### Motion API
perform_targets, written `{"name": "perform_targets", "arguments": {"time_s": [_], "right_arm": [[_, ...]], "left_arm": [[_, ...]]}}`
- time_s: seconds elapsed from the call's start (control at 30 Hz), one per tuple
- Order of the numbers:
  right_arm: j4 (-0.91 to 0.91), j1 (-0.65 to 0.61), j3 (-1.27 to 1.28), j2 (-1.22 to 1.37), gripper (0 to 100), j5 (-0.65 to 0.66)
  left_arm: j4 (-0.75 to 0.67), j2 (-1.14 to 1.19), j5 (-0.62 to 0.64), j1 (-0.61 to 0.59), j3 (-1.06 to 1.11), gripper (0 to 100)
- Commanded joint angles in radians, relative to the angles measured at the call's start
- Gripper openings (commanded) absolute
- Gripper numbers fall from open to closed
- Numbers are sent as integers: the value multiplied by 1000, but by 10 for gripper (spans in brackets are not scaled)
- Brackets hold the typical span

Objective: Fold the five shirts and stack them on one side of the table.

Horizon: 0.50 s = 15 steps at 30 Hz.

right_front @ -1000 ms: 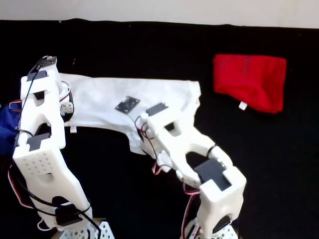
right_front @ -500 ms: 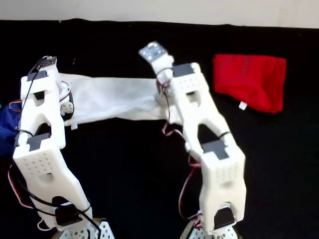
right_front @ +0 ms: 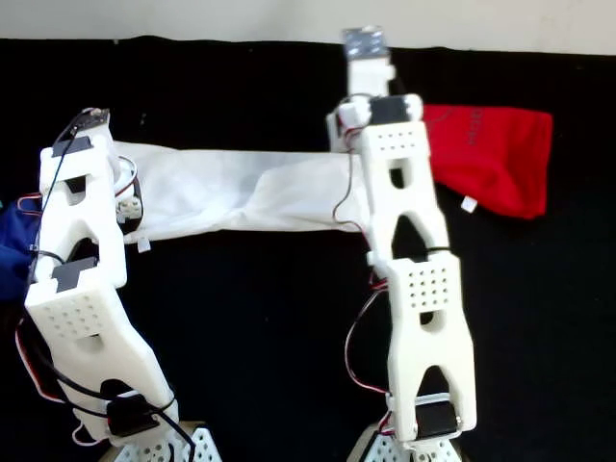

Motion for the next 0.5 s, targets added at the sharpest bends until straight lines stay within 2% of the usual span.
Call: {"name": "perform_targets", "arguments": {"time_s": [0.0, 0.1, 0.23, 0.3, 0.43, 0.47], "right_arm": [[119, 10, -108, -15, 223, -18], [229, 8, -177, -15, 224, -15], [358, -19, -249, -16, 219, 61], [355, -27, -236, -18, 167, 74], [355, -87, -151, -21, 2, 74], [355, -107, -116, -31, 6, 74]], "left_arm": [[-35, -2, 9, 8, 1, 8], [-35, -2, 9, 8, 1, 8], [-35, -2, 9, 10, -1, 8], [-35, -2, 9, 12, -1, 8], [-35, -2, 9, 10, 1, 8], [-35, -2, 9, 10, 1, 8]]}}
